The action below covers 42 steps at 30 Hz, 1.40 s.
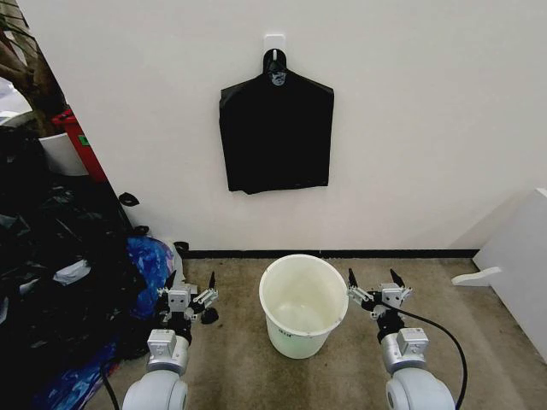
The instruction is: Place the garbage bag over the trash bin.
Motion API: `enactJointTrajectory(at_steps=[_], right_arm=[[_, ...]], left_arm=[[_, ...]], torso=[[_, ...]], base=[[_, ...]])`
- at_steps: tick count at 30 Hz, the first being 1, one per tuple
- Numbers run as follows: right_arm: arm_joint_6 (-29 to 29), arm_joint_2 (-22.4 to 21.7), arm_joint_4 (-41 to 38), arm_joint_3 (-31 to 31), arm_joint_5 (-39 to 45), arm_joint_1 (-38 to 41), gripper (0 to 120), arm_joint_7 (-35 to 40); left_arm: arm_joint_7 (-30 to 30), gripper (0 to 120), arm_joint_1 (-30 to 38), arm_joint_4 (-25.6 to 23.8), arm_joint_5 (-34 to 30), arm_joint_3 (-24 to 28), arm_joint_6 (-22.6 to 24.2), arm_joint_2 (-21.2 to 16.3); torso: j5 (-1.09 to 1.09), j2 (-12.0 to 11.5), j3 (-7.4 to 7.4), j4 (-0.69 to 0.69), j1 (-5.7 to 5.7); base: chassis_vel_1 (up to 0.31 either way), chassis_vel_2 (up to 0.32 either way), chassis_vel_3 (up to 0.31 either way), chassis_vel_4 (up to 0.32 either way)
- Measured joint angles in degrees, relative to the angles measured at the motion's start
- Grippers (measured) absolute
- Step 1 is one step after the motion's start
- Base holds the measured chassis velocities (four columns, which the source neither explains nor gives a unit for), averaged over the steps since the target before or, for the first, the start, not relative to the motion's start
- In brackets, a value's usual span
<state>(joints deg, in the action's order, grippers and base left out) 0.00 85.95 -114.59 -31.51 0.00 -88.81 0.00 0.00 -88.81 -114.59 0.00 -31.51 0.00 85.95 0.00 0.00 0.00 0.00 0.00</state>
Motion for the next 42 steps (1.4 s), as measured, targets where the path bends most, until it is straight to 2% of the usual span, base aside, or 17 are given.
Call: enactJointTrajectory(at_steps=[37, 40, 42], right_arm=[[0.00, 0.00, 0.00, 0.00, 0.00, 0.00, 100, 0.00], [0.12, 0.26, -1.15, 0.02, 0.14, -0.87, 100, -0.03], [0.11, 0.28, -1.23, 0.03, 0.15, -0.92, 100, -0.04]], left_arm=[[-0.03, 100, -0.13, -0.25, -0.09, -0.06, 0.06, -0.10], [-0.87, 100, -1.79, -4.89, -1.51, -1.09, 1.01, -1.51], [-1.08, 100, -2.22, -6.12, -1.94, -1.34, 1.29, -1.92]], torso=[[0.00, 0.00, 0.00, 0.00, 0.00], [0.00, 0.00, 0.00, -0.01, 0.00], [0.00, 0.00, 0.00, -0.01, 0.00]], base=[[0.000, 0.000, 0.000, 0.000], [0.000, 0.000, 0.000, 0.000], [0.000, 0.000, 0.000, 0.000]])
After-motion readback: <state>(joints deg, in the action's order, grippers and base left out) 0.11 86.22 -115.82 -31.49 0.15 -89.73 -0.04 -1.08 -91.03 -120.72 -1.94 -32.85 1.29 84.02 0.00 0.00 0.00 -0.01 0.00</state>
